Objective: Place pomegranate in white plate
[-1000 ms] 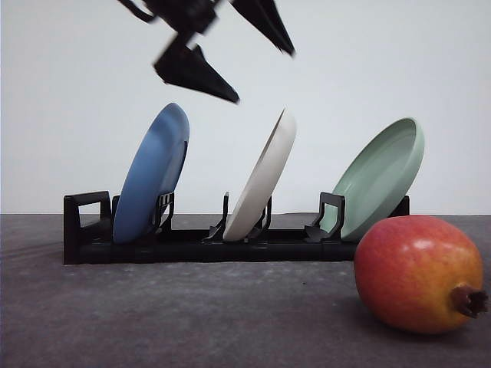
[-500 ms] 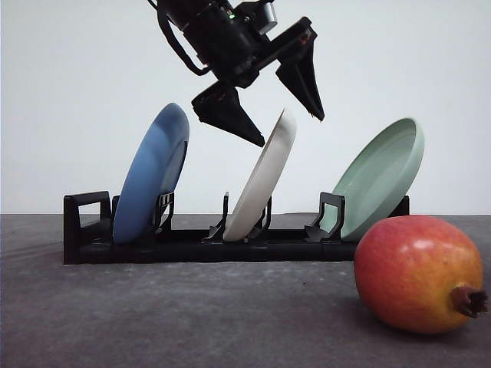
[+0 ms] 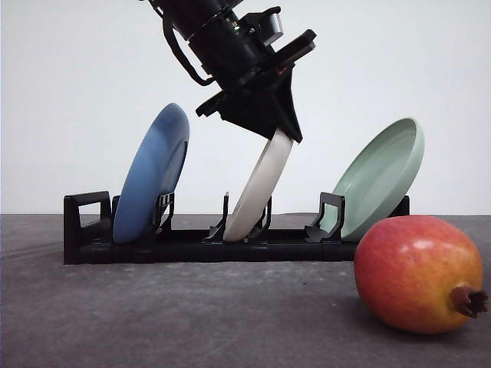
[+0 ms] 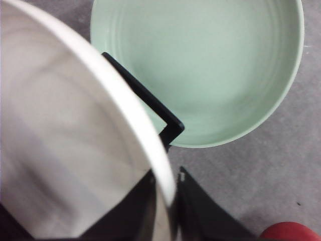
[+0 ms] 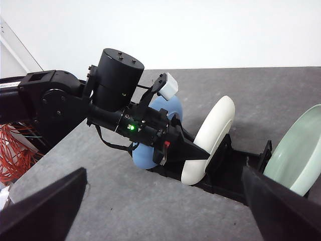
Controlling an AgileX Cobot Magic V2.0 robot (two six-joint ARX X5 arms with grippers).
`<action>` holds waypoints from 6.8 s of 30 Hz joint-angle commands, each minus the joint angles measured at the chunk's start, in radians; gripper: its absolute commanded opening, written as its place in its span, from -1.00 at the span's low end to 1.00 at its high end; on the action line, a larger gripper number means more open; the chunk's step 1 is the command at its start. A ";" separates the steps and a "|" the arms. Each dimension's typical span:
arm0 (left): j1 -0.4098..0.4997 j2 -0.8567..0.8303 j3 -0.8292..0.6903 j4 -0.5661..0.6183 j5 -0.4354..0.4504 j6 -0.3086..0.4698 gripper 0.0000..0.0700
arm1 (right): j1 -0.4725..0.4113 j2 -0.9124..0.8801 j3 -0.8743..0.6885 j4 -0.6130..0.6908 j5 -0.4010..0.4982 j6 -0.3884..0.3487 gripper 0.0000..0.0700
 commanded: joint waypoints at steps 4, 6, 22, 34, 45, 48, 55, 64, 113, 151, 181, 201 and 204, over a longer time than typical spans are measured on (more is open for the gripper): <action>-0.010 0.021 0.026 0.003 0.000 0.003 -0.98 | 0.000 0.006 0.015 0.006 -0.003 0.014 0.80; -0.010 0.021 0.026 0.003 0.000 -0.001 -0.98 | 0.000 0.006 0.015 0.006 -0.003 0.014 0.80; -0.012 -0.080 0.113 -0.096 -0.002 -0.034 -0.98 | 0.000 0.006 0.015 0.006 -0.003 0.013 0.80; -0.096 -0.368 0.113 -0.274 0.001 -0.014 -0.98 | 0.000 0.006 0.015 0.006 -0.003 0.013 0.80; -0.351 -0.513 0.109 -0.602 -0.158 0.046 -0.98 | 0.000 0.007 0.015 0.006 -0.003 0.013 0.80; -0.433 -0.513 0.082 -0.650 -0.273 0.053 -0.98 | 0.000 0.007 0.015 0.006 -0.003 0.013 0.80; -0.563 -0.513 -0.112 -0.610 -0.456 0.031 -0.98 | 0.000 0.006 0.015 0.006 -0.003 0.013 0.80; -0.613 -0.513 -0.485 -0.321 -0.561 0.018 -0.98 | 0.000 0.007 0.015 0.006 -0.003 0.013 0.80; -0.668 -0.891 -0.754 -0.050 -0.609 -0.218 0.59 | 0.334 0.275 0.015 -0.342 0.275 -0.043 0.80; -0.668 -1.483 -0.753 -0.183 -0.452 -0.230 0.59 | 0.663 0.980 0.015 -0.265 0.589 0.040 0.92; -0.668 -1.484 -0.739 -0.205 -0.462 -0.230 0.59 | 0.908 1.303 0.649 -0.470 0.595 0.033 0.32; -0.668 -1.485 -0.713 -0.359 -0.466 -0.222 0.59 | 0.996 1.434 0.667 -0.345 0.592 0.032 0.32; -0.668 -1.485 -0.713 -0.358 -0.466 -0.222 0.59 | 0.998 1.434 0.667 -0.345 0.591 0.036 0.32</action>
